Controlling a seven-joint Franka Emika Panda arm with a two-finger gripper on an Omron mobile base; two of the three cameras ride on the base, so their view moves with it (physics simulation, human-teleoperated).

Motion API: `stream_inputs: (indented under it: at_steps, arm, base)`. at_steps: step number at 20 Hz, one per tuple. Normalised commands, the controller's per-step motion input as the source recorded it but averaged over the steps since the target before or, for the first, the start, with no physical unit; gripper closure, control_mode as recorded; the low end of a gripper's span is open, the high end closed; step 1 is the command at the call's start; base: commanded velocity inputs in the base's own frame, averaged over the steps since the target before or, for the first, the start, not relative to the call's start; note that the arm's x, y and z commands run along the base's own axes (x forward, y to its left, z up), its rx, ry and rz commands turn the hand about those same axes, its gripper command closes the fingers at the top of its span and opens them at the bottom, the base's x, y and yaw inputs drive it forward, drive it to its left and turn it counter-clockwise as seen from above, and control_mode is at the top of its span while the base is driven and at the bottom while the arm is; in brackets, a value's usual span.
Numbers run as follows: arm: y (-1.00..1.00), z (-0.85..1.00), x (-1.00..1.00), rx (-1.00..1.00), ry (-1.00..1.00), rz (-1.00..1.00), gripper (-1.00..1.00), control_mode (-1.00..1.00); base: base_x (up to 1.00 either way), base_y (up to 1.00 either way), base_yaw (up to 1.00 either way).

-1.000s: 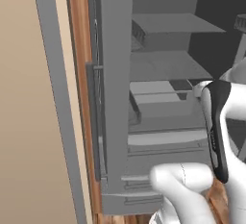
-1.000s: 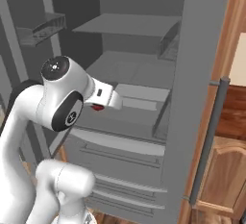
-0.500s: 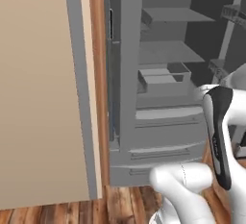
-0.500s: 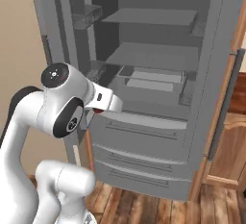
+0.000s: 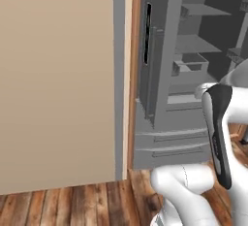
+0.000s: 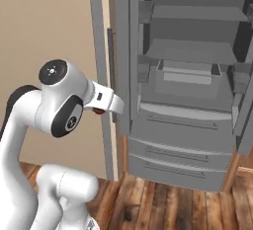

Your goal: Take the cheese, fish, and bell pepper from the fridge and place them on the plate on the dining counter to create an appetizer plate.

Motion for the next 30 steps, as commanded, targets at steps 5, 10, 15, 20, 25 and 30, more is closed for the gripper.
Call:
stream_inputs:
  at_steps: [5, 10, 15, 20, 25, 30]
  arm:
    - [0.00, 0.00, 0.00, 0.00, 0.00, 0.00, 1.00, 1.00]
    - [0.00, 0.00, 0.00, 0.00, 0.00, 0.00, 1.00, 1.00]
    - [0.00, 0.00, 0.00, 0.00, 0.00, 0.00, 1.00, 1.00]
    - [0.00, 0.00, 0.00, 0.00, 0.00, 0.00, 1.00, 1.00]
    - [0.00, 0.00, 0.00, 0.00, 0.00, 0.00, 1.00, 1.00]
    - [0.00, 0.00, 0.00, 0.00, 0.00, 0.00, 1.00, 1.00]
  base:
    - [-0.85, 0.87, -0.19]
    - [-0.60, 1.00, -0.28]
    - [-0.51, 1.00, -0.33]
    - [-0.27, 0.89, -0.55]
    - [-0.13, 0.38, -0.80]
    - [-0.06, 0.16, -0.92]
